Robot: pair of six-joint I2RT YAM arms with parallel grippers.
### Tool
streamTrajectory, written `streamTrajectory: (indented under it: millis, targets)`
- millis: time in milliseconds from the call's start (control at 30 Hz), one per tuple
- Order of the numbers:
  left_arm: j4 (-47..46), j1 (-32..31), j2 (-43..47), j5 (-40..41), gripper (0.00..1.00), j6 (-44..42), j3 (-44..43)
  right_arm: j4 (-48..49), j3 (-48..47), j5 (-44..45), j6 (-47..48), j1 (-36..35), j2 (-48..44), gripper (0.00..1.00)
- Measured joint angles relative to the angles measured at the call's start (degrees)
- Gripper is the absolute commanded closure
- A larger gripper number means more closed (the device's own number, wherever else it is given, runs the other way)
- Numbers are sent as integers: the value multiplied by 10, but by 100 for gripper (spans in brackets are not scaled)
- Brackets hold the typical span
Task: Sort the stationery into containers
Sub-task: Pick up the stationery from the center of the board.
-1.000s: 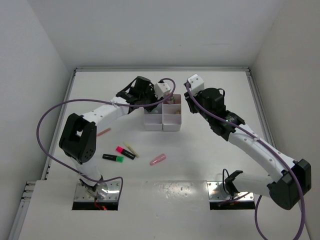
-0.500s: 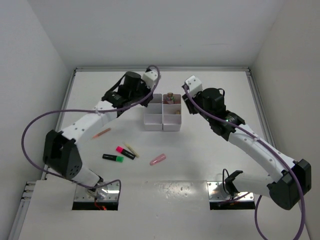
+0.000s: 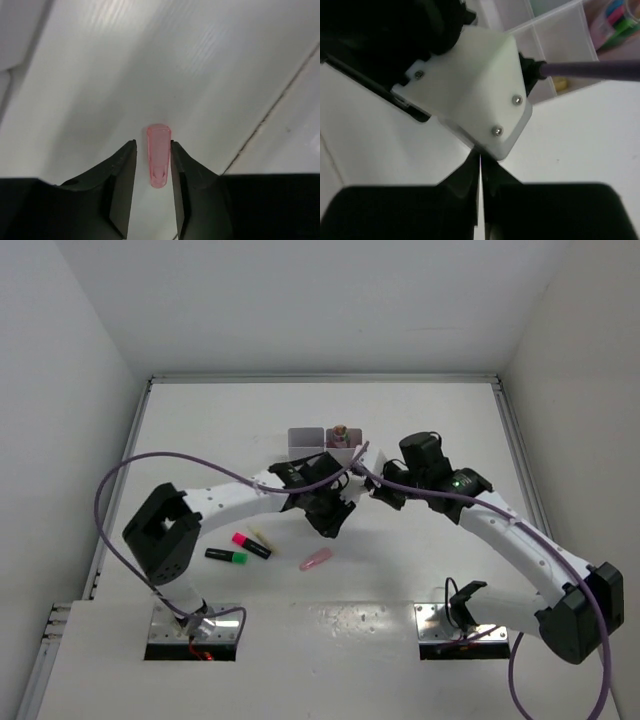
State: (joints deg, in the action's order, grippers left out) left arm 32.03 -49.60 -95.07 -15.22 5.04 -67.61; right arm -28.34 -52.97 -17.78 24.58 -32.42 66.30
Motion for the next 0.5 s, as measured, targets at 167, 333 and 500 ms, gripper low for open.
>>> streamTrajectory:
  millis: [167, 333, 500]
  targets:
    - [18, -37, -70, 61, 50, 15, -4, -55, 10, -17, 20, 2, -5, 85]
    - [23, -58, -90, 90, 46, 17, -4, -52, 10, -26, 29, -4, -6, 69]
    - [13, -66, -90, 94, 44, 17, -4, -37, 10, -27, 39, -5, -6, 42]
